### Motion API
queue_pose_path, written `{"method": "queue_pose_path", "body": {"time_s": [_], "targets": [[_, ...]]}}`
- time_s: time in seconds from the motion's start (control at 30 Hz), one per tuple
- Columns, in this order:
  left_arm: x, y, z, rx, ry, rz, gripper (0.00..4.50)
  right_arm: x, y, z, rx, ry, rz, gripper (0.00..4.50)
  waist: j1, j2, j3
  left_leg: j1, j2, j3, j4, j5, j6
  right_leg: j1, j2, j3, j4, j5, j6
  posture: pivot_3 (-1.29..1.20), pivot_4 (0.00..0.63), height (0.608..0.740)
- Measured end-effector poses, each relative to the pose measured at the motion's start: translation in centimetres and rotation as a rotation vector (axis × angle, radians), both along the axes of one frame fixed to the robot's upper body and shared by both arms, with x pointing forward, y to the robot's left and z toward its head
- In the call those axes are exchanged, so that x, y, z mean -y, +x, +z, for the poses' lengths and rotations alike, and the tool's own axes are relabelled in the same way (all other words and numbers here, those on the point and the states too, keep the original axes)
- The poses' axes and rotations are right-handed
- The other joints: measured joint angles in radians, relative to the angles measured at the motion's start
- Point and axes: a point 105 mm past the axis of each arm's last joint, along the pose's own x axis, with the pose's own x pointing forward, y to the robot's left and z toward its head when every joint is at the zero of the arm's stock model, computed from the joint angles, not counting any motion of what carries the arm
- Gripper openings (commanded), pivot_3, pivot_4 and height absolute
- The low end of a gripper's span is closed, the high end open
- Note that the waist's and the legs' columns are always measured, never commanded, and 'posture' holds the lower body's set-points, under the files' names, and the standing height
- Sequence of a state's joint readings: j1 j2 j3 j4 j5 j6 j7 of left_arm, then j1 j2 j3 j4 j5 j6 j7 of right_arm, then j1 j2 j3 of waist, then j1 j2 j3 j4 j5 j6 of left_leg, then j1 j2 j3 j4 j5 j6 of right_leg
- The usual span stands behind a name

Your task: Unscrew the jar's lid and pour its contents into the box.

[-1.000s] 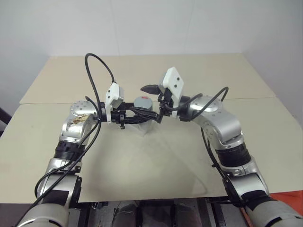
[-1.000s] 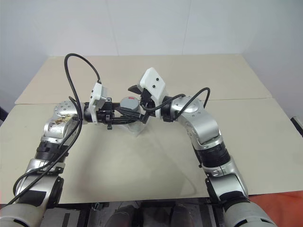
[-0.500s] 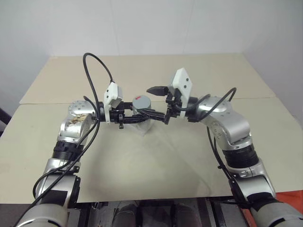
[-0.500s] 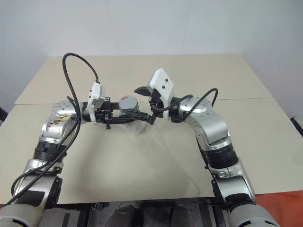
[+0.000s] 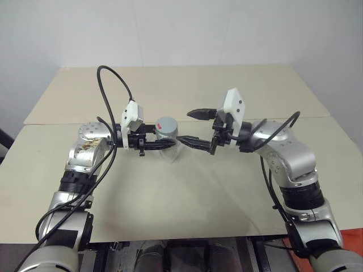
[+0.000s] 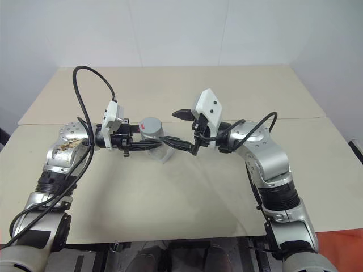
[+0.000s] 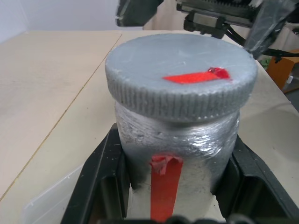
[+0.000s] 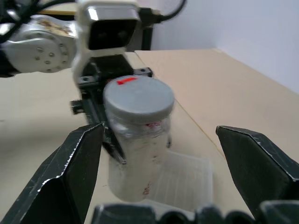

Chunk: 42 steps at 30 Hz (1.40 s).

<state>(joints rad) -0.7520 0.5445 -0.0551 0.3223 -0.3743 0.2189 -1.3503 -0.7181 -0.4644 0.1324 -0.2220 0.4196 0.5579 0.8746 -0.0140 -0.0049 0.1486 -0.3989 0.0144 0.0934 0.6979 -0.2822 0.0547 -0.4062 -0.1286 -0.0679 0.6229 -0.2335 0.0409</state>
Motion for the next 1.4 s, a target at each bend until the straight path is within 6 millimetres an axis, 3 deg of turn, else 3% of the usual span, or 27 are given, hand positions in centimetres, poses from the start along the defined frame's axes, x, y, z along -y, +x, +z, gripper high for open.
{"method": "queue_pose_path", "body": {"time_s": [0.27,0.87,1.1,1.4], "targets": [[0.5,0.0,-0.2,-0.003,-0.009,-0.010,1.98,-2.5,-0.4,1.1,0.025,0.014,0.040,4.45,-0.002,0.000,0.000,0.000,0.000,0.000,0.000,0.000,0.000,0.000,0.000,0.000,0.000,0.000,0.000,0.00,0.150,0.740],[0.5,-0.1,-0.2,-0.001,-0.006,-0.007,1.98,-3.6,0.7,0.0,-0.043,-0.015,0.011,4.45,-0.001,0.000,0.000,0.000,0.000,0.000,0.000,0.000,0.000,0.000,0.000,0.000,0.000,0.000,0.000,0.00,0.150,0.740],[0.6,-0.1,-0.1,0.009,-0.005,-0.008,1.98,-3.7,0.8,-0.2,-0.065,-0.022,0.017,2.77,-0.001,0.000,0.000,0.000,0.000,0.000,0.000,0.000,0.000,0.000,0.000,0.000,0.000,0.000,0.000,0.00,0.150,0.740],[0.4,-0.3,-0.2,0.012,0.007,-0.007,1.98,-3.8,0.7,-0.2,-0.090,-0.021,0.028,2.77,-0.002,0.000,0.000,0.000,0.000,0.000,0.000,0.000,0.000,0.000,0.000,0.000,0.000,0.000,0.000,0.00,0.150,0.740]]}}
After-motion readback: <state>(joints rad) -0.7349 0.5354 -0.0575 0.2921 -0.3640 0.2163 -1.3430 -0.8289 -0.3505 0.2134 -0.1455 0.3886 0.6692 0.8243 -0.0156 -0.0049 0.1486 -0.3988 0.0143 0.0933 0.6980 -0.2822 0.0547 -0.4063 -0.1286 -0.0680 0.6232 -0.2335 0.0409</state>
